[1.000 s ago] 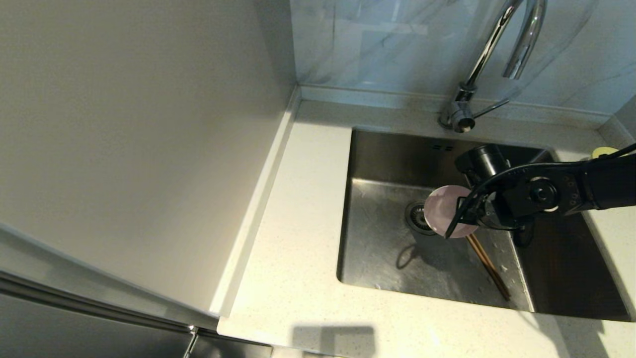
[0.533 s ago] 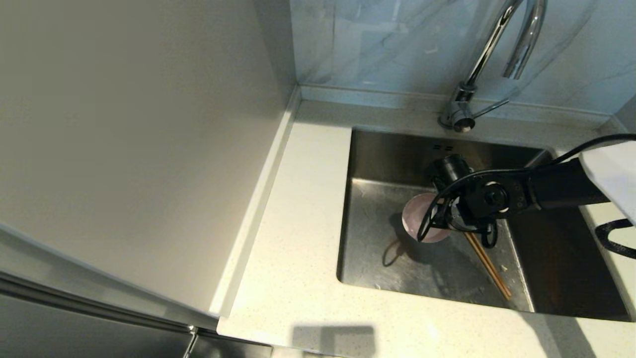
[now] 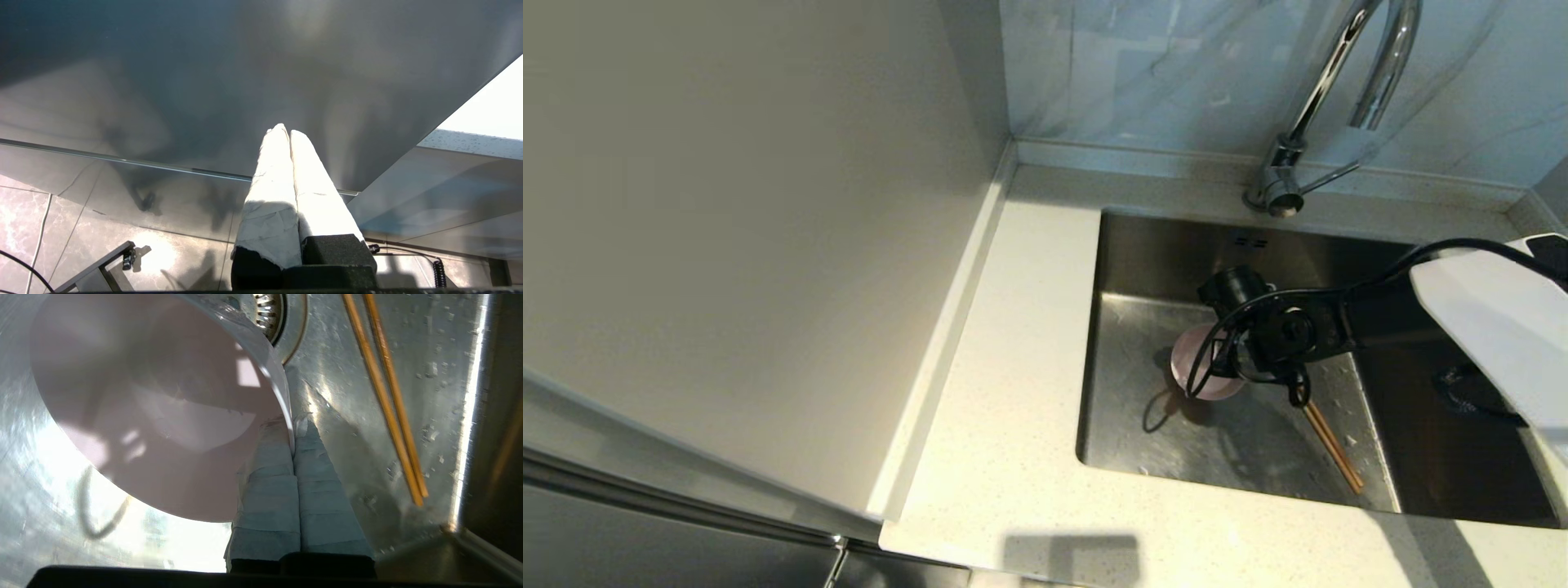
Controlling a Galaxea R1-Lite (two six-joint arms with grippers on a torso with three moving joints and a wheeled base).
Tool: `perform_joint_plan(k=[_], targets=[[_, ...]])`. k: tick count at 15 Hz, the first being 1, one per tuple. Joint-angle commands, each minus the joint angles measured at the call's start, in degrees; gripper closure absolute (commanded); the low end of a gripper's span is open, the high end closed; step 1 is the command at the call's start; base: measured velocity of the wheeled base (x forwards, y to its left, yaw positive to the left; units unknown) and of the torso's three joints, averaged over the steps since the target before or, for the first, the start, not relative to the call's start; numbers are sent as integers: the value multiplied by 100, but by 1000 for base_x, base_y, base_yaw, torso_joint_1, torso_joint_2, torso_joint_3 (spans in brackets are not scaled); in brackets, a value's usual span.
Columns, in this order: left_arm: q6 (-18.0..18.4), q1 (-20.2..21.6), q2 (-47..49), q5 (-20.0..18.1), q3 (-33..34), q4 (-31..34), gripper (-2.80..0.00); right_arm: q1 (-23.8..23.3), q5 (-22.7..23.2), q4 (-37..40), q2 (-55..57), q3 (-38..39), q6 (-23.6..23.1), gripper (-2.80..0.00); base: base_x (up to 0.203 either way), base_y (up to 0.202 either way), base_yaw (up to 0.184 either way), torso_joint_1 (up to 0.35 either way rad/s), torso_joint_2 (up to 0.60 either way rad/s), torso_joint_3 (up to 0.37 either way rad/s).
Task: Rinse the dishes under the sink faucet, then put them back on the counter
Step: Put a bowl into the sink
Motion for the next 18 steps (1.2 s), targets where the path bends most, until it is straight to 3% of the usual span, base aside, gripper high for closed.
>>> perform_joint_plan(k=[1, 18], targets=[[-1, 2, -18, 3, 0, -4, 0, -14, -22, 9, 240, -172, 28, 0, 0, 0, 0, 0, 0, 0], [-1, 2, -18, 3, 0, -4, 0, -50, -355, 263, 718, -677, 21, 0, 0, 0, 0, 0, 0, 0]])
